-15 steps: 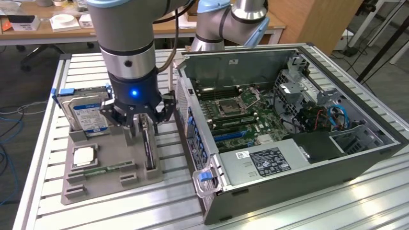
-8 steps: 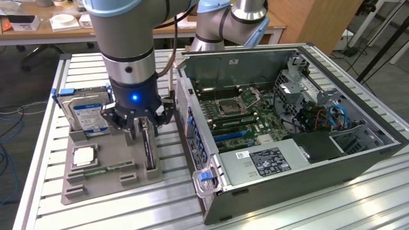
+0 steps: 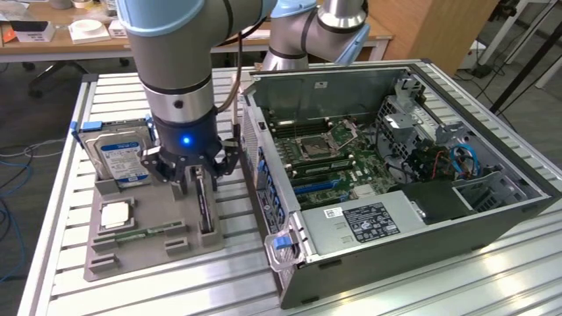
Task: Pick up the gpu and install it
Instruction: 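Pick up the gpu and move the gpu toward the slot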
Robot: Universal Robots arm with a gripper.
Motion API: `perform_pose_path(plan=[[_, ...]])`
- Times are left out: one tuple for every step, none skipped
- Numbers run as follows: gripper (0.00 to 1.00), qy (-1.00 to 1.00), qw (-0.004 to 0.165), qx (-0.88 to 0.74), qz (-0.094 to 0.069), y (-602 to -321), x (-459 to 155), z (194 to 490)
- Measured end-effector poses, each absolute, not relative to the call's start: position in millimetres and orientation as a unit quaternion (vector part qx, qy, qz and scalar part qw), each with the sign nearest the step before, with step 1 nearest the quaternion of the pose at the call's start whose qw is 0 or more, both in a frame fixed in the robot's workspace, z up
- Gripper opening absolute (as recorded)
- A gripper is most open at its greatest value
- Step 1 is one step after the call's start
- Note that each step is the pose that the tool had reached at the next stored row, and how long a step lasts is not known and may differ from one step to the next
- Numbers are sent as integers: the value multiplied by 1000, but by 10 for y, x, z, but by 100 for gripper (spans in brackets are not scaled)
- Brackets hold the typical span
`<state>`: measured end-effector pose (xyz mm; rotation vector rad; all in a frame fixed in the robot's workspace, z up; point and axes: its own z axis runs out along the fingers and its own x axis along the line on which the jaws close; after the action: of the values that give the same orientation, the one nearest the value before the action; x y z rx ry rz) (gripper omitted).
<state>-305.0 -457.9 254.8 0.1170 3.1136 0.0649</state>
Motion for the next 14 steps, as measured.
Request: perform_pose_path(plan=[[53, 999, 13, 38, 21, -4577, -3050, 2533], [53, 999, 13, 38, 21, -4576, -3050, 2518], [53, 999, 13, 38, 21, -4575, -3050, 2503], [53, 999, 13, 38, 21, -4573, -3050, 2488], [53, 999, 13, 38, 21, -4571, -3050, 2473], [53, 999, 13, 38, 21, -4569, -3050, 2458], [53, 999, 13, 38, 21, -4568, -3050, 2443], [53, 999, 13, 38, 21, -4566, -3050, 2429], [53, 999, 13, 38, 21, -4565, -3049, 2415], [53, 999, 13, 38, 21, -4563, -3049, 2402], [53, 999, 13, 38, 21, -4562, -3050, 2389], [53, 999, 13, 38, 21, -4561, -3049, 2376], [53, 999, 13, 38, 21, -4561, -3050, 2366], [53, 999, 13, 38, 21, -4561, -3050, 2364]])
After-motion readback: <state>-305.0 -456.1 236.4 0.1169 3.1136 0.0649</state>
